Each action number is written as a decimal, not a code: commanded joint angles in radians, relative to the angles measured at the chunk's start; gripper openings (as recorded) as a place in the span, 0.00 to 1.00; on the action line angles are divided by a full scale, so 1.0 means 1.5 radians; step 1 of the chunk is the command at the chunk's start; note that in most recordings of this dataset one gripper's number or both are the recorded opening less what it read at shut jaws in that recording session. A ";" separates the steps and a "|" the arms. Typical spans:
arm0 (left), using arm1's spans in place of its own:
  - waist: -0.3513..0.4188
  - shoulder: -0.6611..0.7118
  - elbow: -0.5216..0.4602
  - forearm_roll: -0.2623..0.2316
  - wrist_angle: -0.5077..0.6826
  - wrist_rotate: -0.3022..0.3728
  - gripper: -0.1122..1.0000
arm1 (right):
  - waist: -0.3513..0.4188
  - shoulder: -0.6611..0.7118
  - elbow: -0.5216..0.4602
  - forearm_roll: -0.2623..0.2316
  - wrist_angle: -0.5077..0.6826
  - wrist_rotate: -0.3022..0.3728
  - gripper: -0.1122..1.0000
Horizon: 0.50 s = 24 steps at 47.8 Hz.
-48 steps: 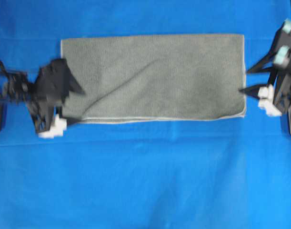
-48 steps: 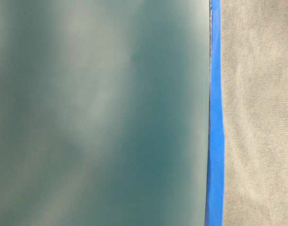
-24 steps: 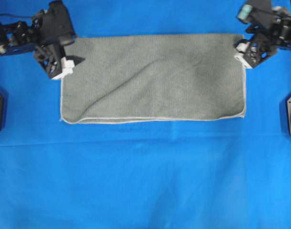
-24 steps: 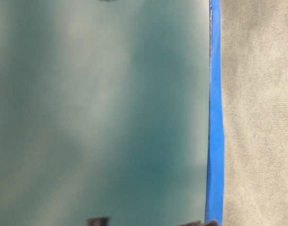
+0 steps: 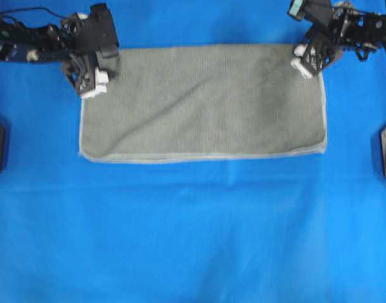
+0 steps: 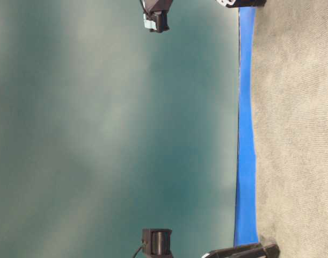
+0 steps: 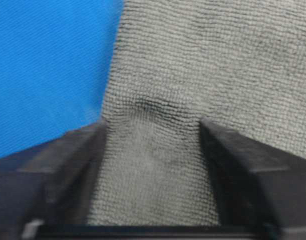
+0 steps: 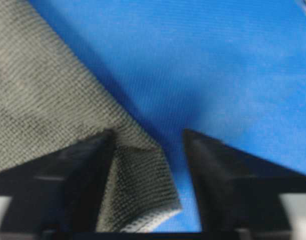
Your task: Fold a large towel.
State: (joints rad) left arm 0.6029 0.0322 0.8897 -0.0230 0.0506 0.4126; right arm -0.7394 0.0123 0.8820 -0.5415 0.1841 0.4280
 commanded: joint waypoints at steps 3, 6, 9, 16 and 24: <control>0.000 0.003 -0.004 0.001 0.042 0.024 0.49 | 0.005 0.003 0.006 -0.004 0.002 0.000 0.46; -0.003 0.002 -0.005 0.000 0.056 0.021 0.33 | 0.010 -0.008 0.013 -0.002 0.003 0.001 0.30; -0.003 0.001 -0.005 -0.002 0.065 0.014 0.21 | 0.014 -0.024 0.020 -0.001 0.005 0.001 0.15; -0.004 -0.036 -0.013 -0.003 0.107 -0.003 0.14 | 0.021 -0.094 0.030 0.007 0.022 0.002 0.13; -0.011 -0.149 -0.046 -0.003 0.222 -0.062 0.14 | 0.065 -0.220 0.018 0.022 0.106 0.003 0.13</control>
State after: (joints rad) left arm 0.5890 -0.1028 0.8529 -0.0276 0.3145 0.3390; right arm -0.6657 -0.2224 0.9296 -0.5154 0.2884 0.4295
